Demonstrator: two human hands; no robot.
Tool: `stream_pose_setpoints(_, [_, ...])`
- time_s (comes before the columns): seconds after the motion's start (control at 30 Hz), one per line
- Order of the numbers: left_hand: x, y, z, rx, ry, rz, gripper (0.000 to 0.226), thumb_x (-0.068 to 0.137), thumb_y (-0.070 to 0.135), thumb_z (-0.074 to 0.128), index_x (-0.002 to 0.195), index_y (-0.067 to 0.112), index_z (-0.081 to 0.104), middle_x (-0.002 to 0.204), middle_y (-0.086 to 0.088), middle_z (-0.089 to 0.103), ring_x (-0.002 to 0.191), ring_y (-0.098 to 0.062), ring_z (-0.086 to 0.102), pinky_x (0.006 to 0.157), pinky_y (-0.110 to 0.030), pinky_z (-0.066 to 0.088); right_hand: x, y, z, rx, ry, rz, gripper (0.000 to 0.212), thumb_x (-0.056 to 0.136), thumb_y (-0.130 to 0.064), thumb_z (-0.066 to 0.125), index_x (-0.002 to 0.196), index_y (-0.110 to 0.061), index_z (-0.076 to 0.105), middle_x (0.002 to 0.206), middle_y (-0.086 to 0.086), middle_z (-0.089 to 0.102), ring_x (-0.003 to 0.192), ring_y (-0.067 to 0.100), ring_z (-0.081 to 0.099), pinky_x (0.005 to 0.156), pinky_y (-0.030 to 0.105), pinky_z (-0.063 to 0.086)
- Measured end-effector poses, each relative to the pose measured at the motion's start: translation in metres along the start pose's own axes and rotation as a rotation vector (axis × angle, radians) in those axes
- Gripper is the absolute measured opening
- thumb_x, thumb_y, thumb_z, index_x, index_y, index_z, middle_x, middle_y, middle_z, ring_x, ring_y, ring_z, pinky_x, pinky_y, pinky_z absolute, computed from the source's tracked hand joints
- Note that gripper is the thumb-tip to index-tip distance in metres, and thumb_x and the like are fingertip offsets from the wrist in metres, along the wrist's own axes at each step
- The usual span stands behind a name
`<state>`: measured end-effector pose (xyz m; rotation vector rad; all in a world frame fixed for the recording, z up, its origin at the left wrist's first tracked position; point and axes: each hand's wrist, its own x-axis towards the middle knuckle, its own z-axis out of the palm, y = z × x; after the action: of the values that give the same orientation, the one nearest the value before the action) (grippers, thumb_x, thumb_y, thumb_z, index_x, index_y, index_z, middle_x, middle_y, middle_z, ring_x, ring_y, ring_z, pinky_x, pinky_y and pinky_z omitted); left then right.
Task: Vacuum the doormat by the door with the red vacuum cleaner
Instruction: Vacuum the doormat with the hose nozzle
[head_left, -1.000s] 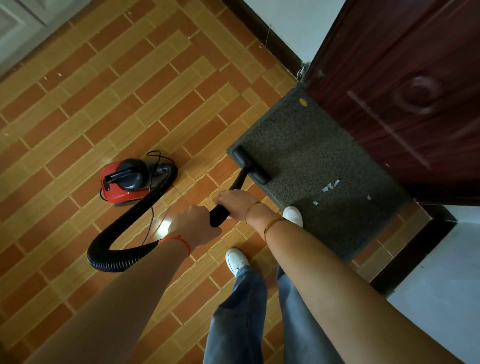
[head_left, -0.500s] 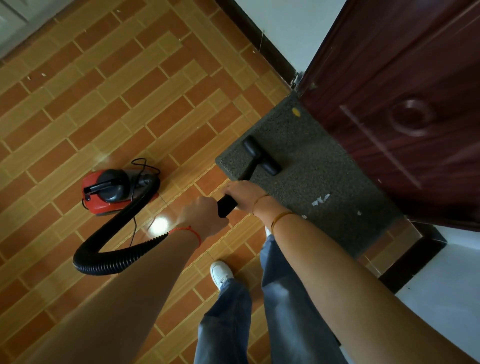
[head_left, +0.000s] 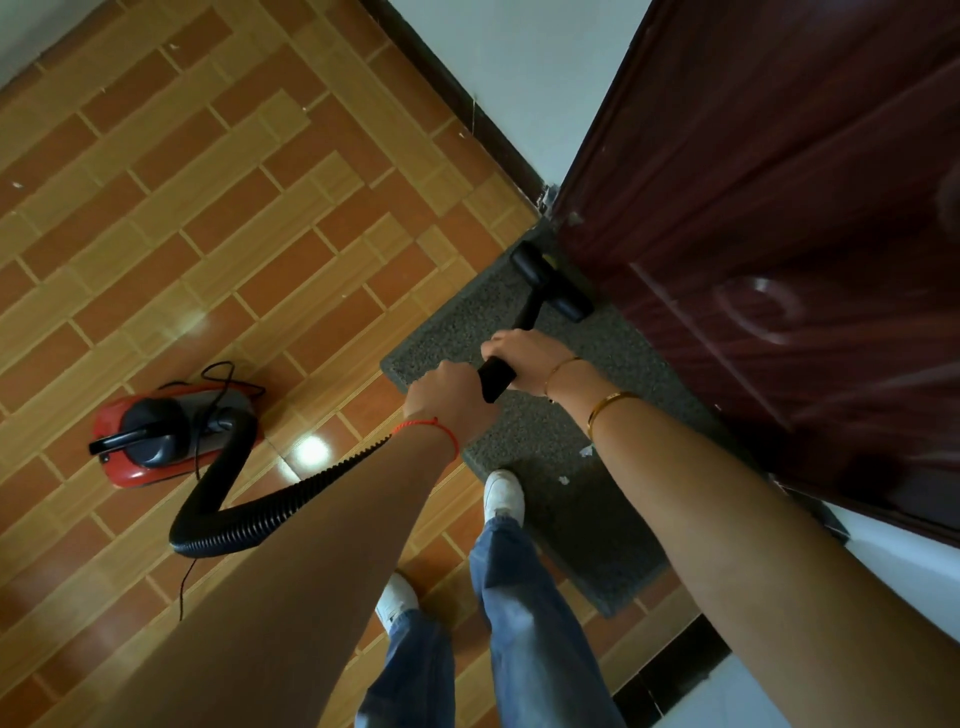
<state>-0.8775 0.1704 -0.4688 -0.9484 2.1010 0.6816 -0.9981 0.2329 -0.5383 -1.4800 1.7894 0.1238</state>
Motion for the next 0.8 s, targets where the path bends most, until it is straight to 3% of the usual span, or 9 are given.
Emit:
stream_pose_setpoints(0.33, [0.022, 0.038, -0.011, 0.021, 0.007, 0.038, 0.015, 0.086, 0.028, 0.057, 0.082, 0.014, 0.053, 0.065, 0.001, 0.051, 0.050, -0.014, 0.051, 0.041, -0.021, 0.039, -0.005, 0.040, -0.014, 0.004, 0.042, 0.048, 0.012, 0.088, -0.005, 0.058, 0.099, -0.009, 0.056, 0.106, 0.007, 0.059, 0.096, 0.026, 0.063, 0.071, 0.032, 0.044])
stream_pose_setpoints(0.63, [-0.013, 0.023, 0.012, 0.018, -0.050, 0.054, 0.015, 0.084, 0.027, 0.056, 0.074, 0.016, 0.051, 0.066, 0.000, 0.056, 0.053, -0.015, 0.057, 0.041, -0.021, 0.041, -0.031, 0.012, 0.010, -0.034, -0.019, -0.004, 0.016, 0.086, -0.008, 0.059, 0.101, -0.012, 0.056, 0.107, 0.007, 0.060, 0.098, 0.026, 0.063, 0.085, 0.045, 0.052])
stream_pose_setpoints(0.8, [-0.051, -0.001, 0.035, 0.072, -0.051, 0.105, 0.016, 0.084, 0.027, 0.054, 0.072, 0.016, 0.052, 0.065, 0.000, 0.055, 0.058, -0.018, 0.060, 0.047, -0.025, 0.047, -0.055, -0.026, 0.039, 0.023, -0.010, 0.019, 0.019, 0.084, -0.010, 0.063, 0.102, -0.012, 0.057, 0.110, 0.006, 0.060, 0.099, 0.029, 0.064, 0.084, 0.042, 0.052])
